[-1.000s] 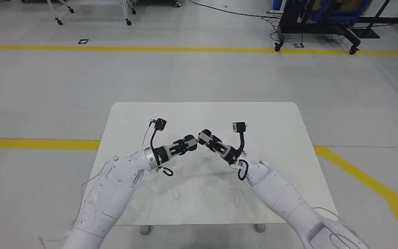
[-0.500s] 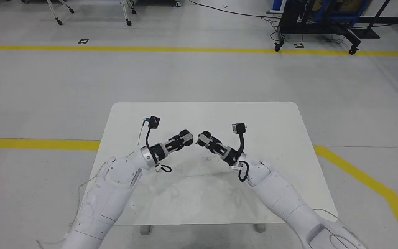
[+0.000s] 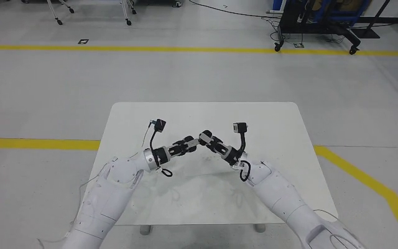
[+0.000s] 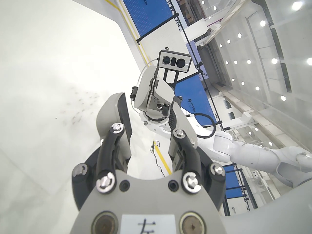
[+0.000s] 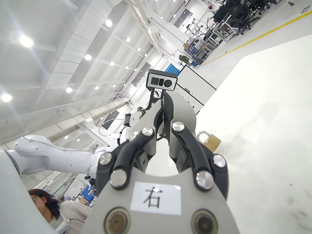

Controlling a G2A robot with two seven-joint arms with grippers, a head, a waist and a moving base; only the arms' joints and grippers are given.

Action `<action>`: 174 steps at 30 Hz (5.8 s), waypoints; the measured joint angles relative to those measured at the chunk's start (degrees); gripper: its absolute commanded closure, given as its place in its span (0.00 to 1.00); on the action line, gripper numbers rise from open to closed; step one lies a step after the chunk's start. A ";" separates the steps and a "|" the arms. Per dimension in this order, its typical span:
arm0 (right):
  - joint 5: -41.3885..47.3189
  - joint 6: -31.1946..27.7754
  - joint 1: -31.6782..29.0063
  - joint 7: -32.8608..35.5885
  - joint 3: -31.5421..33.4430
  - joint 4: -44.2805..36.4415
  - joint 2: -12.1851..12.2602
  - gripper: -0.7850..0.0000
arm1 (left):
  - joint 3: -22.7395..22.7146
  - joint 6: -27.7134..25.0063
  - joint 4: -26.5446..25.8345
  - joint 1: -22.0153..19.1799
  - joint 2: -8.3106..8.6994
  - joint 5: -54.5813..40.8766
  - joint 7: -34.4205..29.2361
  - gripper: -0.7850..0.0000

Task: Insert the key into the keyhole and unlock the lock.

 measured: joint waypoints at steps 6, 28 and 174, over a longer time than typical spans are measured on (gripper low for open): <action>-0.13 0.29 -0.02 0.51 0.40 0.22 -0.19 1.00 | 0.24 0.08 0.56 -0.47 0.02 -0.46 -0.51 0.90; -0.53 0.53 -0.40 2.33 1.73 -0.02 -0.72 1.00 | 0.62 1.76 1.42 -0.95 -0.08 -0.47 2.73 1.00; 15.87 12.86 -9.24 41.58 16.65 -11.00 10.48 1.00 | 1.24 3.37 2.96 -4.50 2.68 -5.82 -14.13 0.00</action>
